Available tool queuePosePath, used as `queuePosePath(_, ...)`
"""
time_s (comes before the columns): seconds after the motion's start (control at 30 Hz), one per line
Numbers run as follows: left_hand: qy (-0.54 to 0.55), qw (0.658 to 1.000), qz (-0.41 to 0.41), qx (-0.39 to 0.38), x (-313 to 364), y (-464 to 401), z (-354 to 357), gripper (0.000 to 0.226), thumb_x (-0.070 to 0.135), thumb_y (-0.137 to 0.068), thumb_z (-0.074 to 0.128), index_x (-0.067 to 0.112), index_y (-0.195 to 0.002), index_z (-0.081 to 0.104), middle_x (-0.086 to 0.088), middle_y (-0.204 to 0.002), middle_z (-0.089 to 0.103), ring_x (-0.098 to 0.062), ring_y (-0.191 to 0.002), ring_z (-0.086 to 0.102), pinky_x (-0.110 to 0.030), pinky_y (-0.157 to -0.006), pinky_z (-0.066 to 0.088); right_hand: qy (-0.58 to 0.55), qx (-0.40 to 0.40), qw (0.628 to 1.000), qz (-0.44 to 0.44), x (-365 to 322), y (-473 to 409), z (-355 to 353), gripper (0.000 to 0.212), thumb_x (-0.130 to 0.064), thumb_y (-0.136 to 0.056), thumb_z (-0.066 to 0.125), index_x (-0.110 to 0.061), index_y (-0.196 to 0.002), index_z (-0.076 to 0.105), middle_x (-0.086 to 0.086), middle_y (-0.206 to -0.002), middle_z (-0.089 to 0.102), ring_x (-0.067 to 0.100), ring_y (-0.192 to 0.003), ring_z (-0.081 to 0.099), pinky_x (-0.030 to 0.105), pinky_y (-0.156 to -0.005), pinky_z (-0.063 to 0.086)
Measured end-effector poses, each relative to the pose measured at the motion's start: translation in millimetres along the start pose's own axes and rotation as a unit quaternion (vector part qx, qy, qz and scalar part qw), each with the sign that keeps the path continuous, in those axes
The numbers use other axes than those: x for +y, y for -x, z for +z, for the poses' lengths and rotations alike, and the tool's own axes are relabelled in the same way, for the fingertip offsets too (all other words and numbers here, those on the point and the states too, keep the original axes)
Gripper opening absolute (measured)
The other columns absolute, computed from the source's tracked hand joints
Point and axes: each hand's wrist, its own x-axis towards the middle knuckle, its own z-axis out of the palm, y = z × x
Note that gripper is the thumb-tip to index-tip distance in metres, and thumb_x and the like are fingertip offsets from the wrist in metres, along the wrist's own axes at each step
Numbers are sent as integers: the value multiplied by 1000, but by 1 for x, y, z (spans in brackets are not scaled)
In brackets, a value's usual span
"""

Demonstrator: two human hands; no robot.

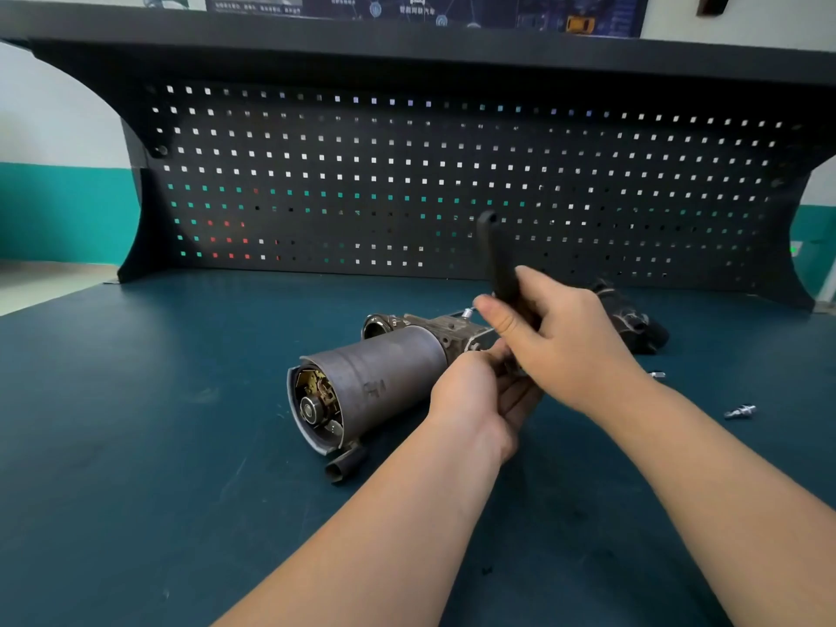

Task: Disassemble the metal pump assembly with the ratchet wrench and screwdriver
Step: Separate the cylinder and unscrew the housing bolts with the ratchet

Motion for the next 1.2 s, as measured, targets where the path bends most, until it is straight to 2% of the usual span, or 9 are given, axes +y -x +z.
queuePosePath(0.33, -34, 998, 47, 9, -6, -4, -1, 32, 10, -91, 41, 3, -111, 64, -16, -100, 68, -30, -87, 65, -32, -65, 53, -43, 29, 998, -23, -3, 10, 4, 40, -43, -85, 55, -5, -72, 53, 14, -57, 58, 32, -60, 57, 46, -59, 47)
queuePosePath(0.47, -9, 998, 57, -15, -9, -1, 0, 29, 20, -92, 43, 9, -106, 66, -14, -107, 69, -27, -97, 66, -38, -83, 52, -8, 39, 998, -57, -5, 11, 4, 32, -40, -85, 58, -24, -62, 42, -1, -50, 46, 15, -51, 45, 39, -51, 39)
queuePosePath(0.63, -42, 997, 49, 40, -9, -3, -1, 23, 5, -92, 47, 0, -109, 62, -13, -89, 67, -21, -59, 65, -27, -49, 55, -95, 112, 986, 78, 5, 6, 8, 33, -36, -92, 57, -17, -66, 51, -10, -46, 50, 3, -44, 46, 22, -50, 38)
queuePosePath(0.7, -47, 996, 47, 57, -10, -1, 0, 16, 7, -92, 53, 2, -105, 60, -16, -88, 68, -23, -62, 66, -28, -49, 57, -168, 158, 941, 246, 16, 1, 7, 37, -36, -94, 54, -15, -64, 51, -10, -39, 42, 6, -38, 36, 25, -47, 32)
queuePosePath(0.77, -46, 996, 44, 66, -10, 0, 2, 13, 7, -92, 53, 1, -103, 59, -16, -83, 66, -24, -61, 65, -27, -48, 57, -313, 151, 833, 431, 28, 0, 8, 36, -33, -96, 49, -15, -66, 48, -8, -35, 34, 8, -30, 27, 20, -37, 23)
queuePosePath(0.83, -40, 996, 36, 71, -9, -1, 3, 14, 6, -92, 54, 0, -104, 58, -16, -83, 65, -23, -60, 63, -25, -44, 55, -413, 118, 731, 530, 34, 5, 11, 35, -31, -98, 45, -16, -67, 46, -7, -34, 30, 6, -26, 22, 12, -32, 17)
queuePosePath(0.87, -35, 996, 32, 78, -10, -1, 3, 16, 5, -92, 55, -1, -106, 58, -17, -87, 65, -23, -63, 63, -25, -42, 54, -423, 109, 719, 541, 36, 6, 12, 35, -32, -99, 45, -16, -67, 45, -7, -34, 29, 6, -26, 21, 11, -32, 16)
queuePosePath(1.07, -11, 997, 14, 79, -17, 0, 4, 20, 15, -85, 69, 0, -99, 66, -12, -87, 70, -20, -68, 67, -22, -48, 56, -99, 146, 953, 246, 19, 1, 5, 25, -36, -93, 53, -18, -76, 57, -10, -46, 50, 13, -51, 46, 31, -56, 38)
queuePosePath(1.2, 25, 999, 13, 44, -13, 4, 6, 12, 15, -90, 62, 6, -90, 69, -7, -71, 71, -12, -51, 66, -21, -46, 54, -43, 62, 995, 62, -4, 8, 5, 23, -35, -89, 63, -23, -71, 54, -6, -56, 54, 5, -55, 48, 22, -59, 39)
